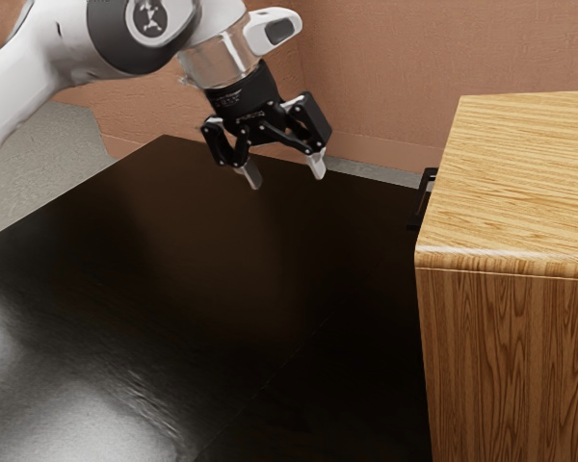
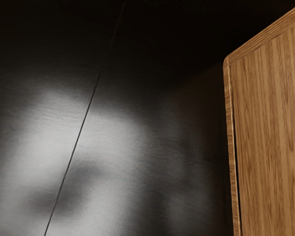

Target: Pull the drawer handle with one arm to open the drawer

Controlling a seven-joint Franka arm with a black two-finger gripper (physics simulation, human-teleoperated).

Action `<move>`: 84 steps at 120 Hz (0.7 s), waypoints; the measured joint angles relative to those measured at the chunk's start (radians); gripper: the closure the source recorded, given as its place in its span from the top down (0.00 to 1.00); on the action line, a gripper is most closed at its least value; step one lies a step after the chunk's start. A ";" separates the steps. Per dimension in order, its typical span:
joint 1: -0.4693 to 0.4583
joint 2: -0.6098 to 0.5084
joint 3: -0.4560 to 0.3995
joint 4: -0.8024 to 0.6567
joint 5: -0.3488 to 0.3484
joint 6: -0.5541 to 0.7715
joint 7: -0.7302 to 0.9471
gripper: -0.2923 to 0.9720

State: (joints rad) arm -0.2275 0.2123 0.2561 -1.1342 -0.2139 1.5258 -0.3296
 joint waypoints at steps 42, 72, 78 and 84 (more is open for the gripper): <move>-0.012 0.011 -0.028 -0.024 -0.039 0.075 -0.052 0.77; -0.029 0.012 -0.030 -0.036 -0.055 0.113 -0.086 0.77; -0.032 0.012 -0.032 -0.041 -0.058 0.121 -0.093 0.77; -0.035 0.012 -0.036 -0.045 -0.059 0.128 -0.099 0.77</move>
State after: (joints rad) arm -0.2626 0.2246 0.2200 -1.1790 -0.2731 1.6539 -0.4288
